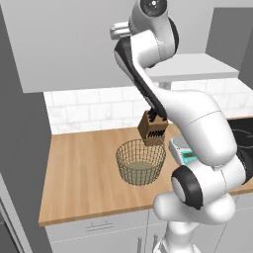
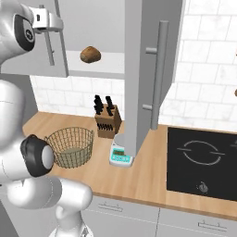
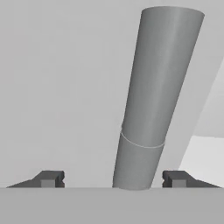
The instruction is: Open the cabinet, pick up the bread from the cabinet and place it in the basket. Then move the basket to the dining counter.
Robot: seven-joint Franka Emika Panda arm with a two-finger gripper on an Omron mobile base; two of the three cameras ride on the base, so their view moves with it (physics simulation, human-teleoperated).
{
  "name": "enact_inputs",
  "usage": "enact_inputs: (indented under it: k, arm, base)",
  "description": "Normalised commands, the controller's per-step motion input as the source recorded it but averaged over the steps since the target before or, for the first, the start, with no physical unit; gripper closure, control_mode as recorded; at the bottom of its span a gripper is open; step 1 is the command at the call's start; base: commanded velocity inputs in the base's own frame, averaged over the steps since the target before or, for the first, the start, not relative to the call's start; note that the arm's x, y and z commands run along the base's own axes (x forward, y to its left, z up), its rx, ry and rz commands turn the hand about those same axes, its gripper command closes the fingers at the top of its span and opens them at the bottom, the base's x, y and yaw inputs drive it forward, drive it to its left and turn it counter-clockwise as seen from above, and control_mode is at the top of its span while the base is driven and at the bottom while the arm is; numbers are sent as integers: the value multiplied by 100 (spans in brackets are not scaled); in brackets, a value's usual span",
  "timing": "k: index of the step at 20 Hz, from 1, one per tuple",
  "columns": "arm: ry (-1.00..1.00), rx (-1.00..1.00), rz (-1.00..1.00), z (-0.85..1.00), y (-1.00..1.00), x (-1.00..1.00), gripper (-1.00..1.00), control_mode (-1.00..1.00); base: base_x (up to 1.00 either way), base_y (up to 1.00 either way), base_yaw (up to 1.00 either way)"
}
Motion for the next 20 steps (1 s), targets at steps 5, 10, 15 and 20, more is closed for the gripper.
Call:
enact_inputs:
  k: [5, 10, 15, 20]
  arm:
    - [-2, 0, 6, 0, 0, 23, 100, -100]
    - [0, 0, 1, 0, 2, 2, 100, -100]
    - [0, 0, -5, -1, 44, -75, 100, -100]
    - [0, 0, -2, 0, 72, -100, 100, -100]
  base:
    - [0, 0, 0]
    - [0, 0, 0]
    - [0, 0, 0]
    - [0, 0, 0]
